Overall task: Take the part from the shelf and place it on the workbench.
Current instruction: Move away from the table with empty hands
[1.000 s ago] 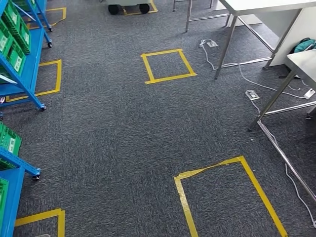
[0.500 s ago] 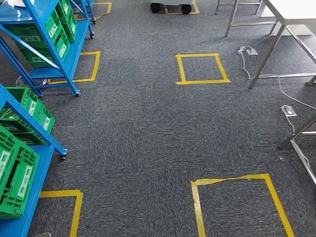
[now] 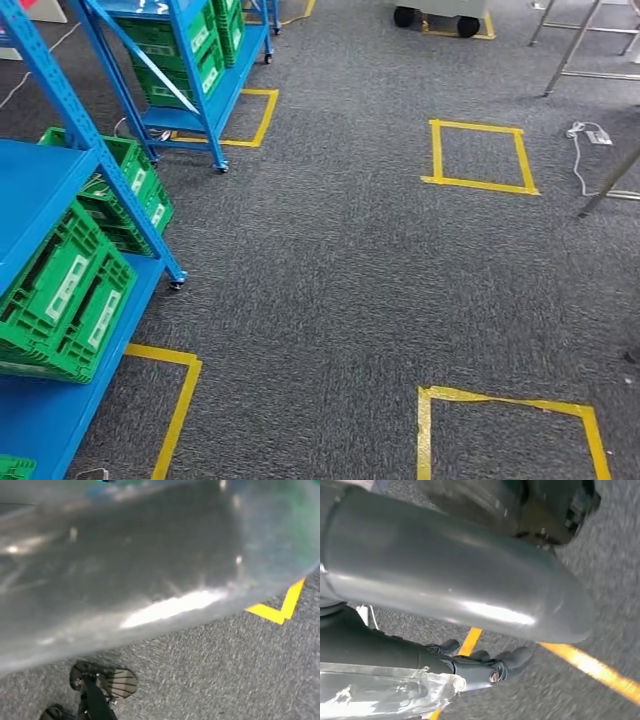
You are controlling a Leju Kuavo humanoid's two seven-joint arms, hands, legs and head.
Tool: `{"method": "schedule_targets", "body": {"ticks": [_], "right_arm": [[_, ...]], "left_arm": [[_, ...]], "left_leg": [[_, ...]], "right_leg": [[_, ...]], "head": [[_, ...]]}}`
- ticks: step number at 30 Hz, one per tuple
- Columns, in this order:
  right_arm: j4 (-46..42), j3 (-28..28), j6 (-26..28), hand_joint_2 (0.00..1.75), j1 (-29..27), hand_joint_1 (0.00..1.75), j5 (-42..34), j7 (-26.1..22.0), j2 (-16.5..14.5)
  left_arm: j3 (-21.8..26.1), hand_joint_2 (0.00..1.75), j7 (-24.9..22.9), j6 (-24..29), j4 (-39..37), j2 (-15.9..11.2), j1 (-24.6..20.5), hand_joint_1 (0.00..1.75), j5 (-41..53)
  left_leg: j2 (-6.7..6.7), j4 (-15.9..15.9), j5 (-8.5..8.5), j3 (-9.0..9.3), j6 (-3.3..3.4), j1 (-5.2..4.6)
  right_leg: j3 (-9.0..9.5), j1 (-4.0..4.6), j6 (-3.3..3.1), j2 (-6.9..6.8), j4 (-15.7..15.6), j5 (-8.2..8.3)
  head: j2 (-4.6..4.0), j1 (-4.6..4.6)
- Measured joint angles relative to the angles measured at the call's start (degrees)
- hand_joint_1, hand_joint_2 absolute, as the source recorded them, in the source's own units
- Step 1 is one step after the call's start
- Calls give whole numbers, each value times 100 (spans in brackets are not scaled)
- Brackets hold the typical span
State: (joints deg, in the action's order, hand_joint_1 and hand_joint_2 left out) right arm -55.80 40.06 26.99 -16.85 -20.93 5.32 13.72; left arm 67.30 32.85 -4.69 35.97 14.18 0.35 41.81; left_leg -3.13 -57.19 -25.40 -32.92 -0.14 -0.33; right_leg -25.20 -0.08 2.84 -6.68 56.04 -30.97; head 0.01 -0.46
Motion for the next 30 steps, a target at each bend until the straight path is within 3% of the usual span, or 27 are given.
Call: {"method": "schedule_targets", "body": {"ticks": [1, 3, 5, 7, 8, 9, 10, 12, 13, 14, 16, 17, 19, 21, 23, 24, 25, 27, 28, 29, 30], "right_arm": [[0, 14, -1, 0, 17, 0, -1, -1, 1], [0, 40, -1, 0, 44, 0, 1, -6, 3], [2, 63, 0, 0, 47, 0, 1, -9, 10], [5, 80, 0, 0, 28, 0, -1, -5, 17], [6, 88, 1, 0, 19, 0, -5, -5, 19], [7, 95, 4, 0, 13, 0, -14, -7, 20], [9, 102, 8, 0, 12, 0, -28, -8, 20], [20, 119, 25, 0, 11, 0, -73, -19, 20], [32, 134, 37, 0, 18, 0, -101, -26, 20], [44, 148, 50, 0, 28, 0, -129, -34, 20], [62, 169, 73, 0, 64, 0, -170, -50, 21], [66, 173, 80, 0, 77, 0, -181, -59, 22], [72, 185, 87, 0, 87, 0, -192, -79, 22], [87, 204, 87, 0, 82, 0, -196, -86, 22], [104, 218, 87, 0, 81, 0, -197, -86, 22], [109, 219, 87, 0, 82, 0, -197, -86, 22], [111, 219, 87, 0, 84, 0, -197, -86, 22], [115, 222, 87, 0, 82, 0, -197, -87, 22], [118, 225, 87, 0, 80, 0, -198, -87, 22], [122, 229, 88, 0, 77, 0, -202, -87, 21], [129, 235, 92, 0, 82, 0, -212, -91, 21]], "left_arm": [[3, 0, 0, 0, -7, -3, 8, 0, 1], [12, 0, 3, 3, -14, -17, 20, 0, 1], [18, 0, 5, 6, -18, -32, -1, 0, 1], [19, 0, 6, 6, -28, -37, -18, 0, 1], [20, 0, 7, 6, -34, -37, -13, 0, 1], [21, 0, 7, 6, -42, -37, -6, 0, 1], [22, 0, 7, 5, -49, -37, -1, 0, 1], [25, 0, 7, 5, -62, -39, -5, 0, 2], [26, 0, 11, 4, -69, -41, -15, 0, 2], [26, 0, 16, 5, -77, -43, -21, 0, 4], [27, 0, 26, 6, -92, -48, -16, 0, 8], [28, 0, 28, 6, -98, -53, -12, 0, 9], [28, 0, 31, 6, -109, -60, -34, 0, 10], [27, 0, 33, 6, -124, -56, -63, 0, 11], [28, 0, 33, 6, -136, -56, -48, 0, 11], [30, 0, 33, 6, -140, -57, -33, 0, 11], [32, 0, 33, 6, -144, -58, -20, 0, 11], [33, 0, 33, 6, -150, -59, -12, 0, 11], [33, 0, 33, 6, -155, -57, -17, 0, 12], [33, 0, 32, 6, -160, -56, -21, 0, 12], [34, 0, 32, 6, -164, -57, -22, 0, 11]], "left_leg": [[76, 2, -13, 14, 47, 3], [199, 18, -46, 85, 130, 16], [316, 27, -85, 151, 192, 22], [476, 26, -140, 204, 215, 21], [564, 26, -177, 250, 216, 20], [654, 26, -221, 314, 213, 22], [742, 25, -271, 391, 204, 27], [909, 16, -378, 526, 163, 38], [987, 15, -428, 558, 132, 42], [1056, 21, -463, 571, 98, 49], [1137, 44, -488, 583, 35, 59], [1077, 9, -485, 576, 12, 58], [771, -367, -549, 364, -31, 35], [466, -1099, -787, -113, -70, 21], [388, -1585, -950, -527, -79, 21], [377, -1576, -874, -613, -71, 20], [351, -1375, -673, -602, -52, 16], [114, -715, -130, -451, 12, -29], [-36, -441, 26, -379, 47, -59], [-147, -280, 117, -336, 78, -88], [-175, -225, 110, -320, 96, -112]], "right_leg": [[44, -14, 32, -18, 0, -12], [-17, -50, 80, 191, 216, -120], [-400, -70, 103, 505, 881, -364], [-943, -62, 109, 631, 1618, -598], [-1133, -57, 104, 651, 1767, -611], [-1223, -55, 96, 666, 1703, -509], [-1217, -57, 89, 702, 1450, -286], [-1096, -77, 81, 911, 744, 280], [-1043, -78, 61, 1009, 500, 439], [-1007, -76, 32, 1072, 369, 529], [-937, -54, -58, 993, 319, 512], [-894, -53, -94, 935, 295, 527], [-800, -51, -161, 803, 239, 486], [-699, -28, -216, 646, 213, 399], [-577, -8, -233, 500, 209, 286], [-498, -2, -232, 432, 207, 223], [-407, 2, -225, 365, 203, 156], [-232, 14, -190, 222, 191, 7], [-164, 29, -164, 155, 190, -63], [-112, 43, -134, 86, 183, -126], [-53, 56, -109, 14, 174, -173]], "head": [[-1, 9], [-1, 19], [-1, 37], [-1, 51], [-1, 56], [-1, 58], [-1, 61], [-1, 70], [-1, 79], [-1, 86], [-1, 95], [-1, 92], [-1, 80], [-1, 74], [-1, 74], [-1, 74], [-1, 73], [-1, 75], [-1, 67], [-1, 66], [-1, 69]]}}
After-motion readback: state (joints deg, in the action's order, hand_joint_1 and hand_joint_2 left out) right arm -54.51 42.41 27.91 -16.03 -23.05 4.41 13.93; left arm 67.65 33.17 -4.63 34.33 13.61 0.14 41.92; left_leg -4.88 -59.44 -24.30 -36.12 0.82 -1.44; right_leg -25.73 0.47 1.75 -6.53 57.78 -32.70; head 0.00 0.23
